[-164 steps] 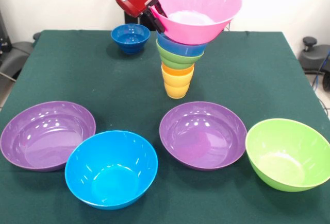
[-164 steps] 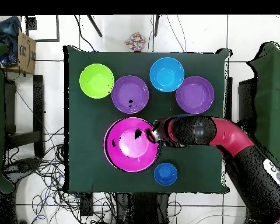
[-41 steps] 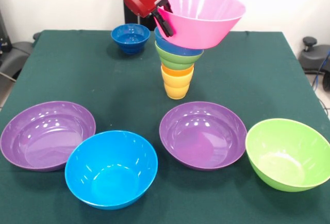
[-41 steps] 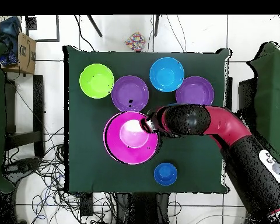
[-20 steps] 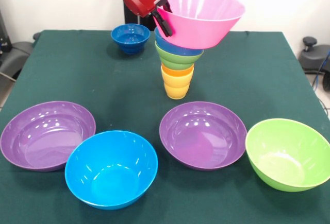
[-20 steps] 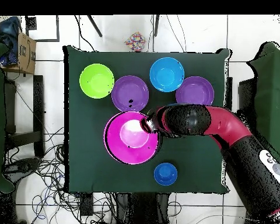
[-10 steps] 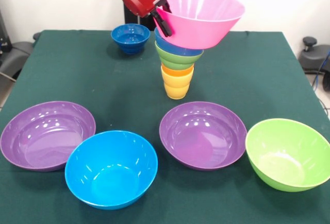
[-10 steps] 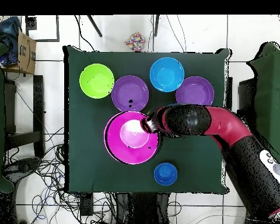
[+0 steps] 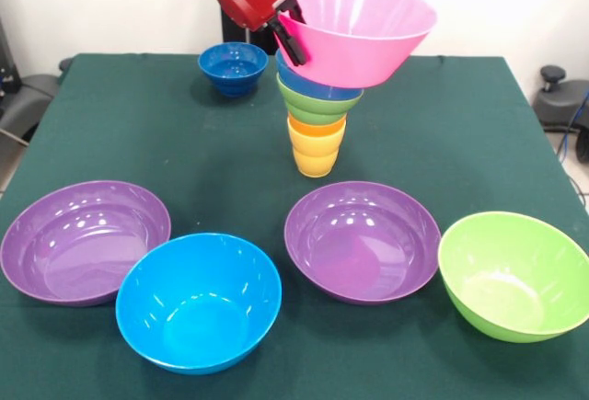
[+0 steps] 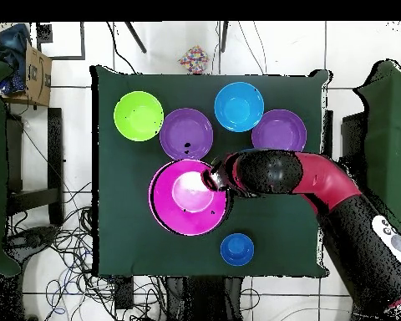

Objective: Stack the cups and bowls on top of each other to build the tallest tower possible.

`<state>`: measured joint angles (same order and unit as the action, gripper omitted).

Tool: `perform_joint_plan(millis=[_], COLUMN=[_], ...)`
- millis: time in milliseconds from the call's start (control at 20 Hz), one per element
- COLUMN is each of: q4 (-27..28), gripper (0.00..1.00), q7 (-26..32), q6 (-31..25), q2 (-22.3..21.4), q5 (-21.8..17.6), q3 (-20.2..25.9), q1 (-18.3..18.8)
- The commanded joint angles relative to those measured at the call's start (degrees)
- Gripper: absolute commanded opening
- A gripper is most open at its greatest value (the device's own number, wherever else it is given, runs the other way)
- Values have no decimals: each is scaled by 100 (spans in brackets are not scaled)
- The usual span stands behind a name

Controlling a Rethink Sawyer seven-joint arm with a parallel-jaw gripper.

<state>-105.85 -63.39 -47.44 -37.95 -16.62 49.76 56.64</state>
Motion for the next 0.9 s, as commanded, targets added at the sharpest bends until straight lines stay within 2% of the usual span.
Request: perform_joint_plan(millis=[50, 300, 900], q4=[156, 171, 5], gripper=[0, 0, 0], q7=[207, 273, 229], q6=[-601, -770, -658], q2=[120, 4, 27], q5=[-144, -84, -110], q3=[-205, -158, -131], q1=[-52, 14, 56])
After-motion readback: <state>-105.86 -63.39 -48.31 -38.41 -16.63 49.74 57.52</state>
